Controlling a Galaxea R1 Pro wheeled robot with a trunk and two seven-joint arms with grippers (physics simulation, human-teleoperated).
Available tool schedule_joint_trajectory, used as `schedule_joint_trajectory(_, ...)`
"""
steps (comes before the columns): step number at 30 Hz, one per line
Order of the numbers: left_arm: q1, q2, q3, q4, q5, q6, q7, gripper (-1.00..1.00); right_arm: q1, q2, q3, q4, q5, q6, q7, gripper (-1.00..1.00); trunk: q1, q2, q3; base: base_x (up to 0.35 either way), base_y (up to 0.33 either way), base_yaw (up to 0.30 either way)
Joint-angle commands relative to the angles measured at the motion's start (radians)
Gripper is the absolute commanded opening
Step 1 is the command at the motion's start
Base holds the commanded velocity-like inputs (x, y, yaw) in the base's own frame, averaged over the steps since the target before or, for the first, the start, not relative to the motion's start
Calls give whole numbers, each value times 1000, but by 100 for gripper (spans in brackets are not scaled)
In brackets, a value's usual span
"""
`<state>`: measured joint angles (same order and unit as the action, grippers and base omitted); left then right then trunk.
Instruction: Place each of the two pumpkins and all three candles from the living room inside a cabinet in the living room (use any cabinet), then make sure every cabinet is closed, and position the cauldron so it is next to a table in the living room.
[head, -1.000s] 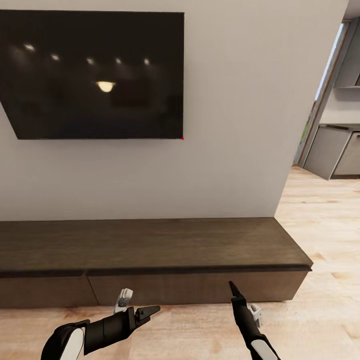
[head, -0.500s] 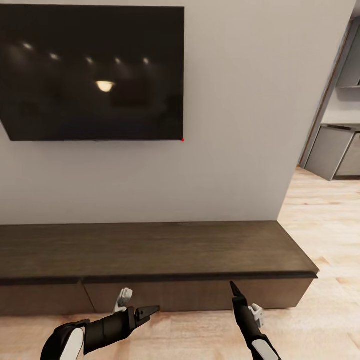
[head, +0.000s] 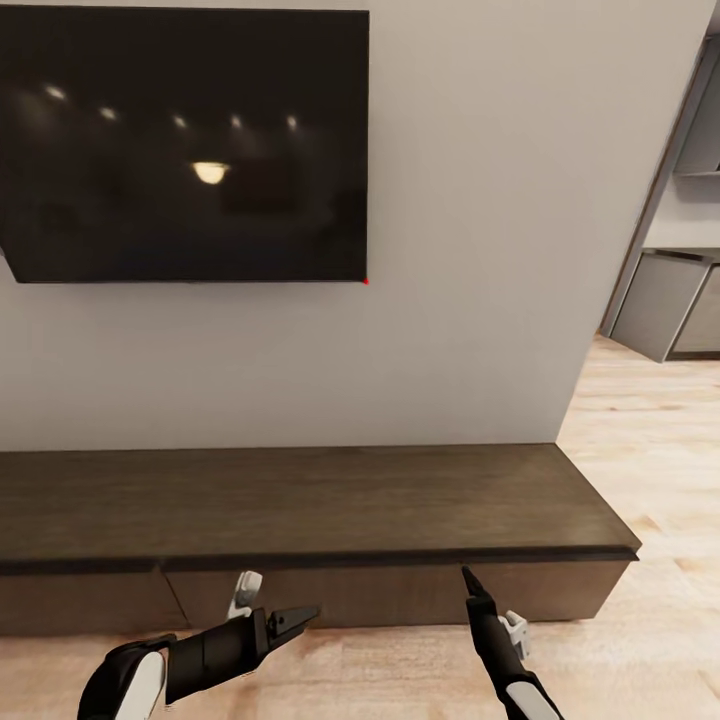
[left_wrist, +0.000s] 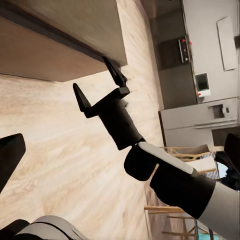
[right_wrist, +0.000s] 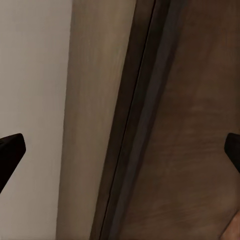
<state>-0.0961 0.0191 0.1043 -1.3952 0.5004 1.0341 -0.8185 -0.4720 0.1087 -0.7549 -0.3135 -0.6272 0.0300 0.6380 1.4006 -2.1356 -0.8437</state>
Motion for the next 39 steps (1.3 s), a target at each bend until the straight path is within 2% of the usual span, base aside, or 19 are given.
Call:
schedule_joint_trajectory(1, -1, 0, 1, -3, -4, 4, -8, 100, 0, 0, -1, 0, -7, 2, 3, 100, 0, 0, -1, 143, 0, 0)
schedule_joint_trajectory(16, -1, 1, 1, -9, -3, 4, -13, 100, 0, -1, -1, 7, -5, -2, 1, 100, 0, 0, -1, 101, 0, 0)
schedule_joint_trajectory(22, -1, 2, 6, -9, -3, 4, -57, 100, 0, -6, -1, 34, -5, -4, 0, 100, 0, 0, -1, 2, 0, 0)
schedule_joint_trajectory(39, -1, 1, 4, -10, -3, 4, -62, 100, 0, -5, -1, 35, -5, -4, 1, 100, 61, -112, -51, 0, 0, 0)
